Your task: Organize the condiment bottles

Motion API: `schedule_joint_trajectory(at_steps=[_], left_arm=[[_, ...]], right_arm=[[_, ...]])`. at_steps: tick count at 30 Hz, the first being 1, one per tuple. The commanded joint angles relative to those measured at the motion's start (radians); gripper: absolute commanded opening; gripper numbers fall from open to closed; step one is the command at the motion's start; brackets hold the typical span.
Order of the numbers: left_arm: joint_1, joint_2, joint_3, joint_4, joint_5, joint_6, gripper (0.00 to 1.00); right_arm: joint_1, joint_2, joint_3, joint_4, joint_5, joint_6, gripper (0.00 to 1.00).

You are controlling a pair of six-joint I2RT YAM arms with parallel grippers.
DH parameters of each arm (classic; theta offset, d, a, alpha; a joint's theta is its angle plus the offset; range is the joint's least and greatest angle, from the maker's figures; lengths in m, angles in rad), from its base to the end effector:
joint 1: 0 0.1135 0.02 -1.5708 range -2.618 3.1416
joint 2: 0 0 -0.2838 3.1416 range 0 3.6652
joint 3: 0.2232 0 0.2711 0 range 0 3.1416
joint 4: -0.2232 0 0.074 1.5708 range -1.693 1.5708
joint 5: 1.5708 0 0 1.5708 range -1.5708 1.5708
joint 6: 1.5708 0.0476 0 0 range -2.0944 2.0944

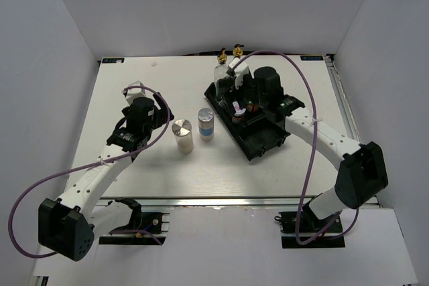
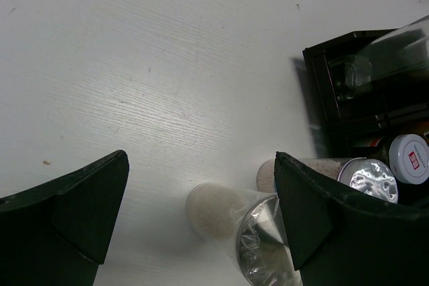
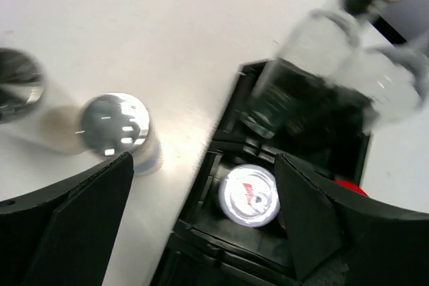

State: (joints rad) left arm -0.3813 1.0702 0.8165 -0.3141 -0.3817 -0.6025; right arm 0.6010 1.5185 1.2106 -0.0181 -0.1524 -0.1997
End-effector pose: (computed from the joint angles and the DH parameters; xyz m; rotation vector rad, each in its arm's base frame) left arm 0.2427 -0.0782 0.2907 -0.4500 2.0499 -0.1850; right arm 0.3175 0.2265 0.3352 -0.8415 1.7197 0.4164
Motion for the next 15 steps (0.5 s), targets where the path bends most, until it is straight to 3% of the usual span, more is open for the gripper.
schedule_joint_trajectory(at_steps=[1,6,15], left_arm=[[-0.002,-0.029,0.029,-0.010,0.013,-0.006,0.98],[-0.002,-0.039,0.018,-0.006,0.029,-0.008,0.98],[-0.002,-0.067,-0.002,-0.020,0.030,-0.013,0.98]], right_arm=[[0.037,-0.046,-0.006,-0.065,-0.205,-0.112,0.89],[0.083,-0.009,0.023,-0.112,-0.225,-0.158,0.89],[0.141,0.132,0.128,-0.149,-0.119,-0.144,0.89]])
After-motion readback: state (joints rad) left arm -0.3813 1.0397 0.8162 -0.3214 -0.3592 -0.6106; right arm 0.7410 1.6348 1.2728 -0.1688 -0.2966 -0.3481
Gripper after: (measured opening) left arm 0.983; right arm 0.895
